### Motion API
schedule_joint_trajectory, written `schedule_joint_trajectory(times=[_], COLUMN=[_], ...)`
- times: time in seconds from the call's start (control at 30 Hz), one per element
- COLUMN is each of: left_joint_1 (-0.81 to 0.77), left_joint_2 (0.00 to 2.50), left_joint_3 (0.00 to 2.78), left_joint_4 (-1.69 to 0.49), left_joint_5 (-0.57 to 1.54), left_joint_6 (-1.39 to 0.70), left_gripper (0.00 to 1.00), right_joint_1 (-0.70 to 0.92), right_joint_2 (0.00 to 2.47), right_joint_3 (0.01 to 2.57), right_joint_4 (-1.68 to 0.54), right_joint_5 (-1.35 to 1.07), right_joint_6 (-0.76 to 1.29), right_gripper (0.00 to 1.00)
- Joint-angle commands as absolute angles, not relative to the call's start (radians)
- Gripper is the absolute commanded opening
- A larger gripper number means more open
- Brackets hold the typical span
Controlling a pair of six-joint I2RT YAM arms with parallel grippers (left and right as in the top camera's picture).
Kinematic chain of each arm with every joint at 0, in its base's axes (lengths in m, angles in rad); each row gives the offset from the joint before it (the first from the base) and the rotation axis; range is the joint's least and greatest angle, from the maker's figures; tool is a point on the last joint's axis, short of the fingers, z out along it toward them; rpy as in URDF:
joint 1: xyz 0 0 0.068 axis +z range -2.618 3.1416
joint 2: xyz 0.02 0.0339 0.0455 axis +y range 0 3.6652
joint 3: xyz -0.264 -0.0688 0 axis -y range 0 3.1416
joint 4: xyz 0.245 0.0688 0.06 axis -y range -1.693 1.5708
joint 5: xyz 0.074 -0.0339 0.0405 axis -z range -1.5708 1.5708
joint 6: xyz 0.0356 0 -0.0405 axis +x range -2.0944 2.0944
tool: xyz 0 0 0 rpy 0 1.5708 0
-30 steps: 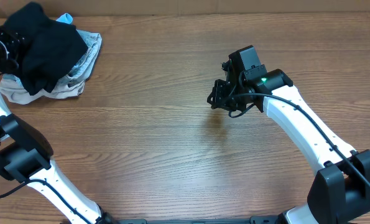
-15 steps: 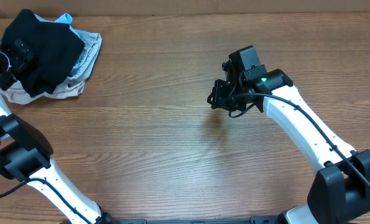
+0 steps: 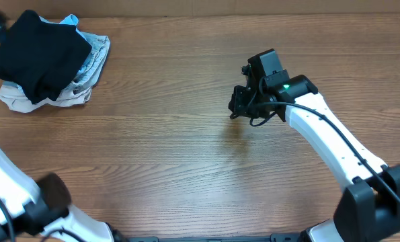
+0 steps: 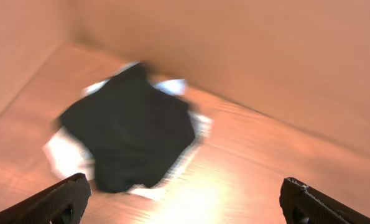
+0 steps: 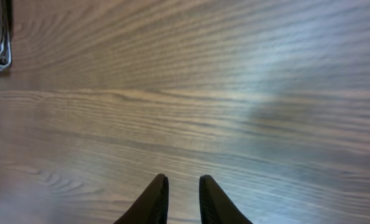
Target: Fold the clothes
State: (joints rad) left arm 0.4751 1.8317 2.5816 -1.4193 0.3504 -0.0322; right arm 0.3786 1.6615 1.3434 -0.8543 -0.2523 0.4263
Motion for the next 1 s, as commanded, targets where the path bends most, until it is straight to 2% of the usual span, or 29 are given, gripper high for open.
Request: schedule_joint_trajectory(times=[0.0,0.1,0.17,0.2,0.23,0.27,0.3,0.37,0.5,0.97], left_joint_1=[0.332,0.170,0.048,-0.017,-0.059,-0.106,-0.152,-0.215,-0.273,-0.276], left_joint_2=[1.779,1.726,1.696,1.684,1.678,1.673,1.671,1.672,1.678,1.680], left_joint_3=[2.584,2.584,2.584,2.584,2.584,2.584,2.584,2.583,2.579,2.579], left_joint_4=[-1.478,-1.522,-1.563,-1.588,-1.605,-1.628,-1.655,-1.689,-1.689,-1.689], left_joint_5=[0.414,0.307,0.158,0.057,-0.013,-0.093,-0.167,-0.232,-0.228,-0.228], left_joint_6=[0.141,0.146,0.131,0.092,0.058,0.016,-0.031,-0.068,-0.068,-0.068], left_gripper=[1.00,1.00,1.00,1.00,1.00,1.00,1.00,1.00,1.00,1.00], right_joint_1=[0.362,0.337,0.303,0.281,0.265,0.240,0.219,0.181,0.142,0.143], right_joint_2=[1.511,1.419,1.351,1.315,1.291,1.258,1.235,1.196,1.152,1.175], right_joint_3=[1.427,1.476,1.502,1.509,1.510,1.510,1.510,1.510,1.510,1.509], right_joint_4=[-0.848,-0.849,-0.848,-0.849,-0.849,-0.852,-0.858,-0.876,-0.912,-0.989], right_joint_5=[-0.184,-0.154,-0.120,-0.103,-0.096,-0.090,-0.090,-0.090,-0.090,-0.103], right_joint_6=[0.332,0.307,0.307,0.306,0.306,0.307,0.306,0.306,0.306,0.313], right_gripper=[0.23,0.33,0.48,0.56,0.69,0.92,1.00,1.00,1.00,1.00])
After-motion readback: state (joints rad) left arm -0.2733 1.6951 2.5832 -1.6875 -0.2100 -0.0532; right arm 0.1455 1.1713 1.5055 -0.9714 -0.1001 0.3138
